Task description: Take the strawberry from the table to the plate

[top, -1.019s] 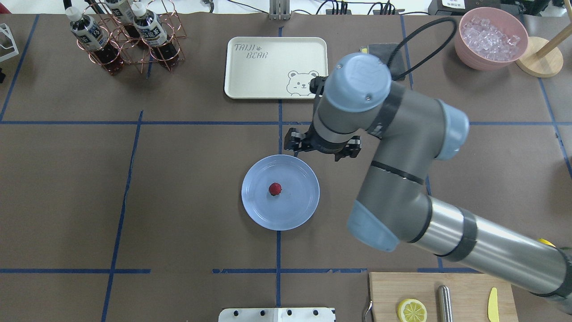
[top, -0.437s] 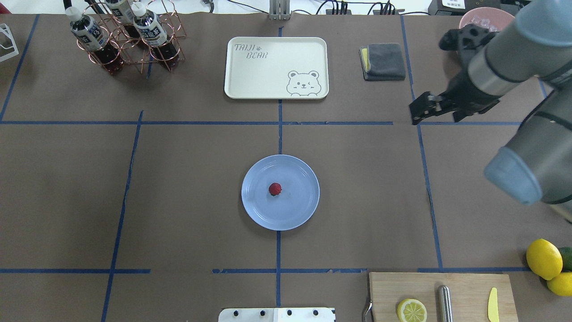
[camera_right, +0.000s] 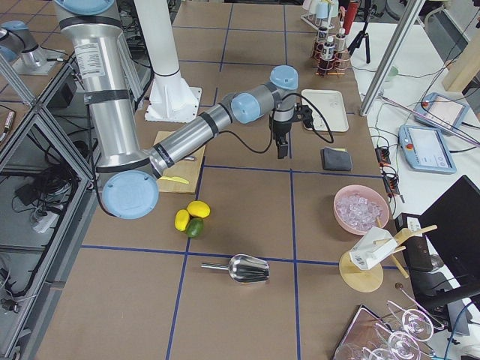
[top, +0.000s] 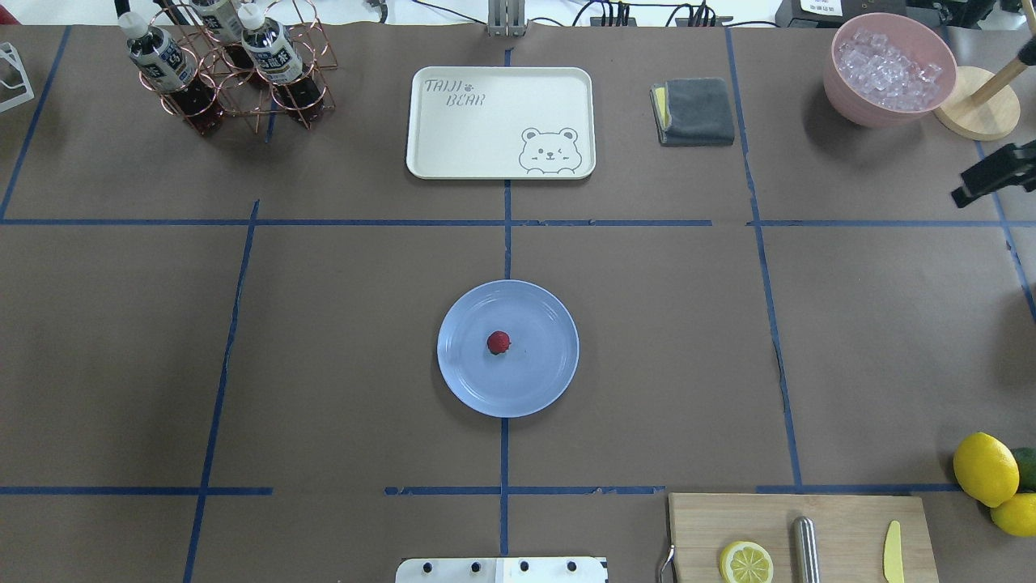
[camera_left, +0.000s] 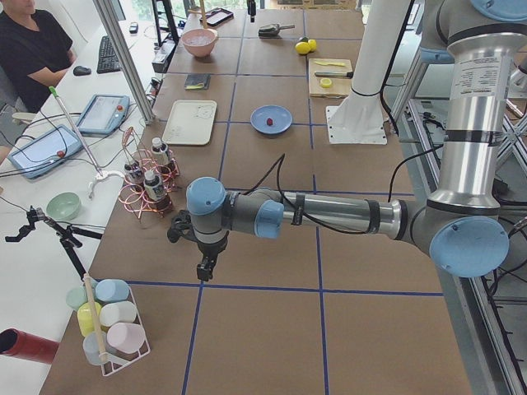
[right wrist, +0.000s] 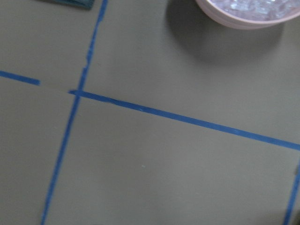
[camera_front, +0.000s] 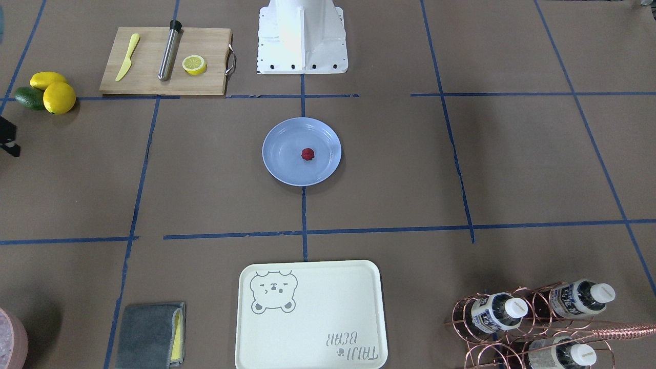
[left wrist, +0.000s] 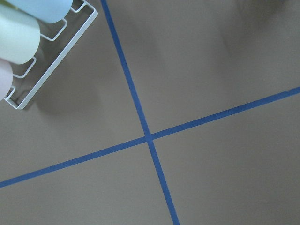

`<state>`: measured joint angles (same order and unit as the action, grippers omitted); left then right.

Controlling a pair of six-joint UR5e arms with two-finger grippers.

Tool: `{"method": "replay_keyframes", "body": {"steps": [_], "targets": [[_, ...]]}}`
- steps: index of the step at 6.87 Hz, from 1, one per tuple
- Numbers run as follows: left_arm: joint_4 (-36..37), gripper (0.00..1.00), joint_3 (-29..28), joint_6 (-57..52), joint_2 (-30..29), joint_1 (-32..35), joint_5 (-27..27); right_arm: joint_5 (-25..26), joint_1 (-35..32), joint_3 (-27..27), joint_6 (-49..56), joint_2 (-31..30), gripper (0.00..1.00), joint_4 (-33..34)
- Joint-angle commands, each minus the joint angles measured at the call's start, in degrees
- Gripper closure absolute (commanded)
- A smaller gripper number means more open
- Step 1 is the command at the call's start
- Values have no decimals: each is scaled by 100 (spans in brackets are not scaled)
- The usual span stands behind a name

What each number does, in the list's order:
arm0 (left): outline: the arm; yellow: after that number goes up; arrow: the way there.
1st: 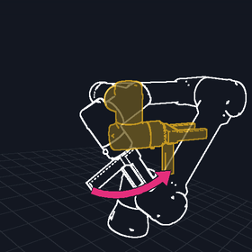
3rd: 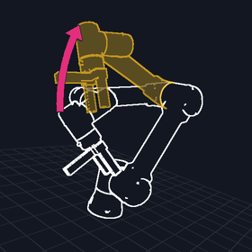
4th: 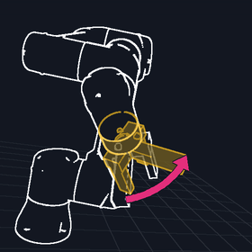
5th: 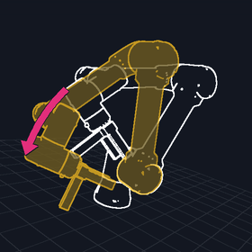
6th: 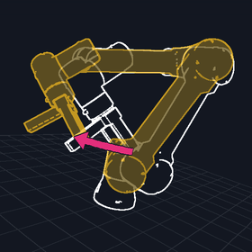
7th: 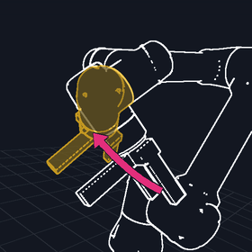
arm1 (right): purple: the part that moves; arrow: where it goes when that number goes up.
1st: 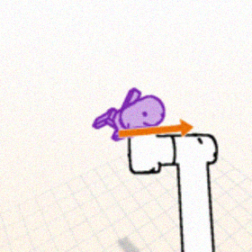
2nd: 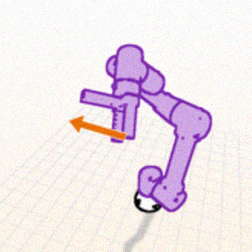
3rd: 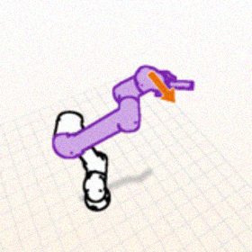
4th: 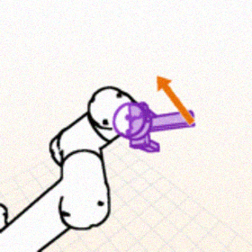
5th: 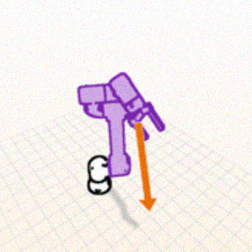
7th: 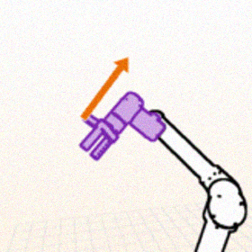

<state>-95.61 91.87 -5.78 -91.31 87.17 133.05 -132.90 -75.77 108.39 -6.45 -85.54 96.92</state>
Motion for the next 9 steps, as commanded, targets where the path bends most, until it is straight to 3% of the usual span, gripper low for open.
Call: {"method": "replay_keyframes", "body": {"steps": [1,3,5,9], "targets": [[-10,0,-46,-11,165,72,80,-139,-867,-545,1371,-566,0,-15],[-19,0,-38,-11,201,107,71,-218,-1281,-616,2126,-1112,0,-33],[15,0,-46,-3,236,107,63,-516,-1580,-853,2104,-1114,0,-33],[42,0,-11,-2,342,353,54,-491,-1581,-925,2104,-991,0,-68]]}}
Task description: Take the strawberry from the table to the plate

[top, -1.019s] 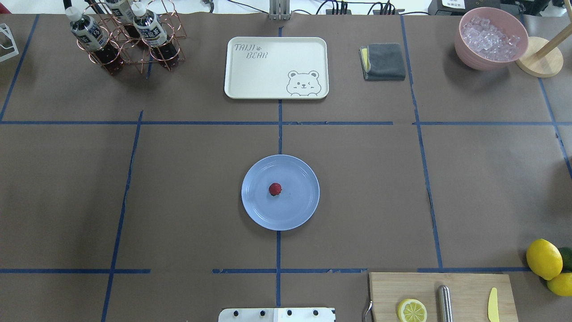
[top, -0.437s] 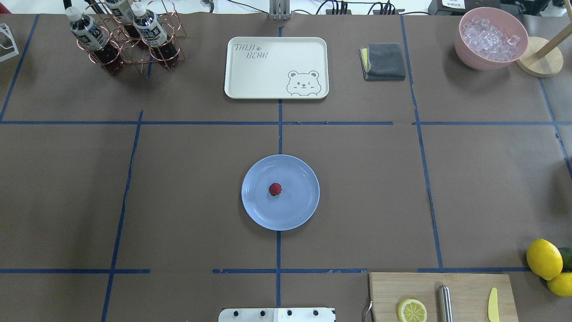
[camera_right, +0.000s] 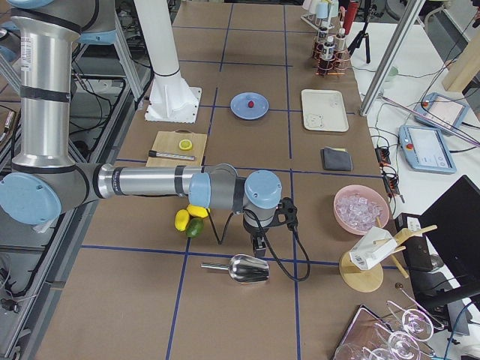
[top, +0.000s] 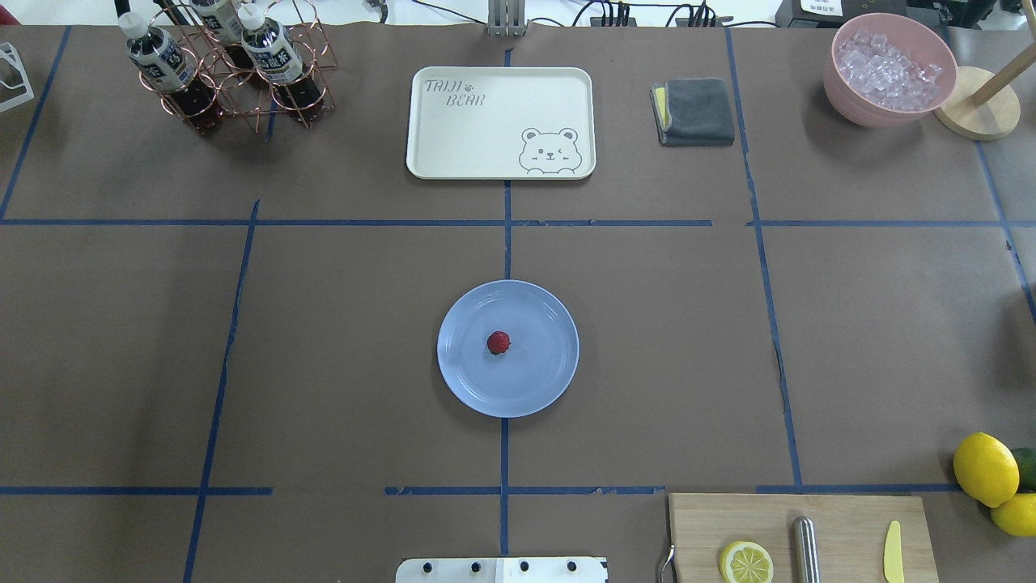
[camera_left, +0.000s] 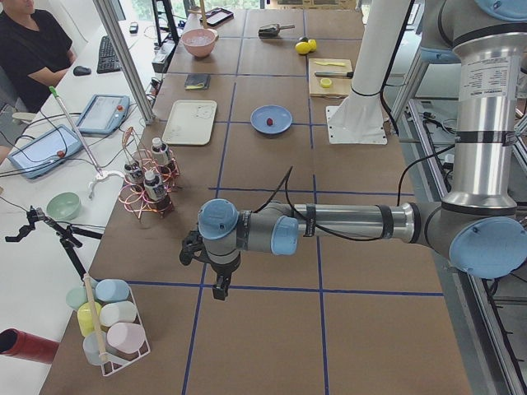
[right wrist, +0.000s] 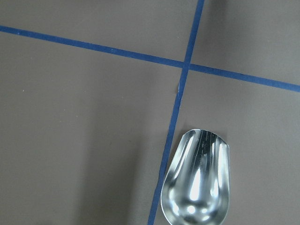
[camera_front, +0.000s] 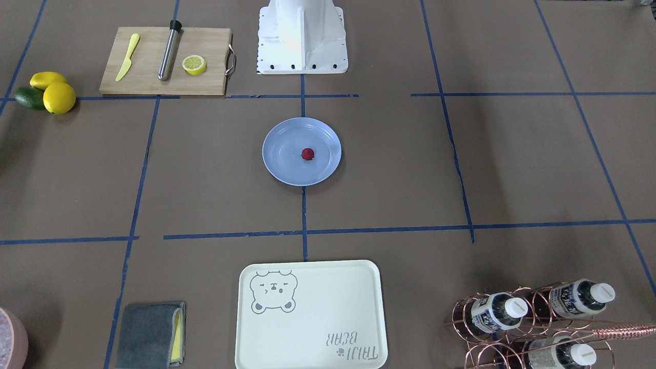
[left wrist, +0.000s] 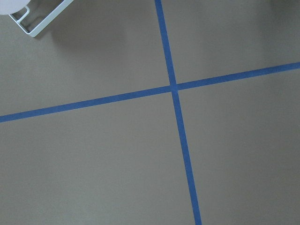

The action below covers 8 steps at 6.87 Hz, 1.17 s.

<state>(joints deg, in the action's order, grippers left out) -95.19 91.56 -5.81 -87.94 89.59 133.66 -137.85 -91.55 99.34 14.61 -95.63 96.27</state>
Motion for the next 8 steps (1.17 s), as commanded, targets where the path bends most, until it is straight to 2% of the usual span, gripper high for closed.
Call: {"method": "replay_keyframes", "body": {"steps": [1,8], "targets": [[-8,0,46,-8,126,146,2,4,-4,-64,-2,18,0,5],[-43,0,108,1,198,138,2,4,-4,-91,-2,18,0,-3]]}}
